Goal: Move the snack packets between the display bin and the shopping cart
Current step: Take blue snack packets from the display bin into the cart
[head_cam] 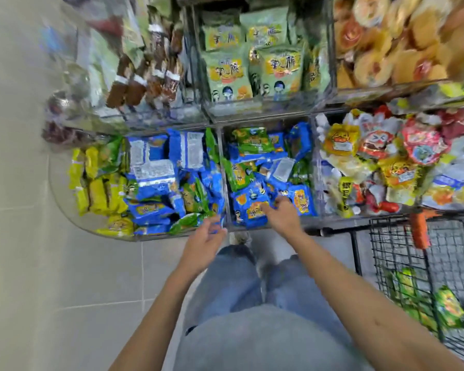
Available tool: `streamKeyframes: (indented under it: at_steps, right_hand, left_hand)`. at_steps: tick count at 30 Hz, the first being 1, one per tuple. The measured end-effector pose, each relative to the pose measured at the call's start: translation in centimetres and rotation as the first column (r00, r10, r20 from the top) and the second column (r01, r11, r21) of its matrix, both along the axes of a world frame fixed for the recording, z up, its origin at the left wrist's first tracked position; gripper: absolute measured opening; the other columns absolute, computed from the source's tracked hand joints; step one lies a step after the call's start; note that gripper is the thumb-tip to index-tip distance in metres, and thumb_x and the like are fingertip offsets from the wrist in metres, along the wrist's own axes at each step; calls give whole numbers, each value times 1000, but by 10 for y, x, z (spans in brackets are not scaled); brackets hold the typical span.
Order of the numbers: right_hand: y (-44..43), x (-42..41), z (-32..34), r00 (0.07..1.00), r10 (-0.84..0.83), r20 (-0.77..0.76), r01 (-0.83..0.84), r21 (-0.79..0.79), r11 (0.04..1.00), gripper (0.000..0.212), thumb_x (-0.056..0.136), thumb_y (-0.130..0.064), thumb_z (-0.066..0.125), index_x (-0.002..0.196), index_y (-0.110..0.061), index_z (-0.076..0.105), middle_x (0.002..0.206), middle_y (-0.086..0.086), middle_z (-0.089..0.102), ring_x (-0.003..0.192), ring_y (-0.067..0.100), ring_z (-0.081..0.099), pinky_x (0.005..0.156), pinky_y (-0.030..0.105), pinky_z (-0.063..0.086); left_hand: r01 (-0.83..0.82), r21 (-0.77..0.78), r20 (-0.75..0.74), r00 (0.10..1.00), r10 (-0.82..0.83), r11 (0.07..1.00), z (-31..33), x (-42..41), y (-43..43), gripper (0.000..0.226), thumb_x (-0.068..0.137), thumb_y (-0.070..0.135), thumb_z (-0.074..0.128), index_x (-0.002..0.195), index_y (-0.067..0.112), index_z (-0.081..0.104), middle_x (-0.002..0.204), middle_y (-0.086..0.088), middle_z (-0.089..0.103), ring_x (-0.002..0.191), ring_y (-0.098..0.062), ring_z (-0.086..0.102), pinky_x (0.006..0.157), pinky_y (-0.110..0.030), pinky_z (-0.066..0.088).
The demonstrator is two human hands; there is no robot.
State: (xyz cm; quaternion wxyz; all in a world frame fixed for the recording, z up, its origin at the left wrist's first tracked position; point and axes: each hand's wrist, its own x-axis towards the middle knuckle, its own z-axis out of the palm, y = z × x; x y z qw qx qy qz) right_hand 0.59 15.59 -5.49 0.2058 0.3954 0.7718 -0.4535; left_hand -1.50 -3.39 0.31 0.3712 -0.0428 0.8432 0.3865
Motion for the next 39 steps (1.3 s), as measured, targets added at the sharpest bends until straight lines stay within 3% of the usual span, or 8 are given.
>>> streamKeyframes:
  at_steps: [9, 16, 20, 25, 31, 35, 38, 39]
  right_hand:
    - [-6, -15, -6, 997, -60, 57, 57, 52, 997, 46, 70, -33, 80, 95, 1, 61, 92, 15, 64, 88, 28, 57, 78, 36, 42]
    - [19, -16, 51, 971, 15, -239, -63, -192, 979, 46, 60, -7, 85, 97, -20, 62, 85, -16, 61, 81, -8, 56, 76, 4, 40]
    - [29, -17, 55, 930, -338, -144, 229, -494, 839, 47, 73, -1, 74, 115, -13, 57, 86, 3, 61, 83, 18, 59, 85, 31, 45]
    - [44, -5, 11, 487, -768, 416, 857, -399, 327, 47, 89, -28, 59, 131, -9, 45, 110, 15, 53, 101, 23, 59, 79, 28, 48]
    - [52, -16, -27, 500, -748, 436, 865, -289, 410, 61, 88, -30, 61, 140, -10, 37, 140, 12, 39, 116, 30, 49, 88, 33, 48]
    - [60, -24, -37, 588, -690, 423, 809, -335, 484, 45, 99, -11, 35, 144, -10, 29, 148, 21, 31, 135, 38, 32, 111, 45, 30]
    - [54, -27, -24, 643, -725, 248, 764, -141, 630, 53, 97, -17, 43, 146, -28, 25, 138, 12, 43, 123, 31, 45, 99, 32, 37]
    - [53, -33, -16, 539, -815, 213, 842, -128, 524, 56, 94, -21, 51, 145, -24, 27, 134, 12, 46, 115, 28, 48, 93, 32, 39]
  left_hand:
    - [197, 43, -162, 969, -188, 980, -9, -50, 26, 36, 91, 17, 58, 127, 15, 53, 119, -4, 61, 113, -20, 57, 92, -23, 40]
    - [632, -194, -301, 689, -659, 750, -6, -79, 44, 72, 75, 31, 73, 140, 25, 42, 139, 0, 48, 129, -20, 40, 106, -36, 34]
    - [504, -96, -136, 848, -513, 858, -8, -81, 47, 34, 72, 26, 78, 100, 21, 62, 96, 1, 68, 90, -18, 63, 71, -28, 44]
    - [178, 62, 97, 978, -183, 982, -18, -56, 41, 31, 75, 10, 78, 81, 10, 48, 92, -14, 66, 78, -20, 62, 72, -37, 50]
    - [-320, 168, 434, 873, 221, 932, -23, -27, 43, 38, 82, -5, 66, 110, 13, 49, 99, -3, 67, 78, -15, 66, 57, -23, 57]
    - [-435, 123, 421, 837, 350, 892, -22, -27, 54, 34, 84, -5, 59, 110, 15, 50, 91, 4, 64, 71, -9, 63, 52, -16, 53]
    - [-465, 125, 367, 843, 394, 877, -23, -30, 59, 33, 86, -4, 55, 112, 16, 49, 94, 3, 64, 74, -9, 64, 53, -17, 54]
    - [-461, 133, 349, 850, 394, 877, -23, -31, 60, 35, 86, -5, 54, 114, 16, 48, 97, 2, 64, 77, -11, 65, 54, -18, 55]
